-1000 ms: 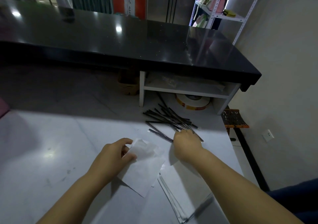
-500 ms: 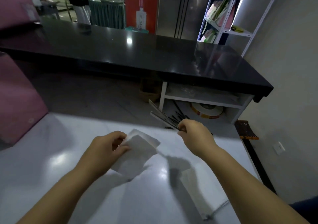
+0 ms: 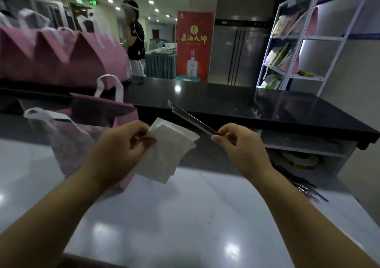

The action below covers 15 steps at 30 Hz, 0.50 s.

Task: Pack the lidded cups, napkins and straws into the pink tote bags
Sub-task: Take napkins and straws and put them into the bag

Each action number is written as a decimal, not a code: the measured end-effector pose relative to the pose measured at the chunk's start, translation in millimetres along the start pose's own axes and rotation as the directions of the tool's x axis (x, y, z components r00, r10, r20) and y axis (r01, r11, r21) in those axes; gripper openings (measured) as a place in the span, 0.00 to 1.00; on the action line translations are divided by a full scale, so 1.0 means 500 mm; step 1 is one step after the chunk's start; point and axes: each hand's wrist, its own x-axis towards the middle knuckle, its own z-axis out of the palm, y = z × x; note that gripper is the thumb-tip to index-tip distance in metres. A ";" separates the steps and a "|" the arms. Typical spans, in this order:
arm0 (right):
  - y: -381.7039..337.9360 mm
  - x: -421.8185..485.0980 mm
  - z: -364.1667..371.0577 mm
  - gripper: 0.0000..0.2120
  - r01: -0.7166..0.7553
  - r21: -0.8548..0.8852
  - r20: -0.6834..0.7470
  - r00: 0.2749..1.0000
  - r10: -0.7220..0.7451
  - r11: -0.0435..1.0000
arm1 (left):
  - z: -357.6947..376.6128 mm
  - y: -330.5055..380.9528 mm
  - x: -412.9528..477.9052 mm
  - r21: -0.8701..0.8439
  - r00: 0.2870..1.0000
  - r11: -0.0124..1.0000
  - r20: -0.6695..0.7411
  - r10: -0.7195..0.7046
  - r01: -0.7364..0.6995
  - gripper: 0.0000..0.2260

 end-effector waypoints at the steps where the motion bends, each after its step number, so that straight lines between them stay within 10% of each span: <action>1: -0.028 0.010 0.012 0.05 0.012 0.019 -0.007 1.000 -0.012 1.000 | -0.026 -0.015 0.004 0.016 1.000 1.000 -0.019 0.002 -0.002 0.03; 15: -0.233 0.245 0.227 0.11 0.251 -0.141 0.325 0.925 -0.195 0.958 | -0.238 -0.274 0.105 0.255 0.957 0.967 -0.287 0.052 0.024 0.03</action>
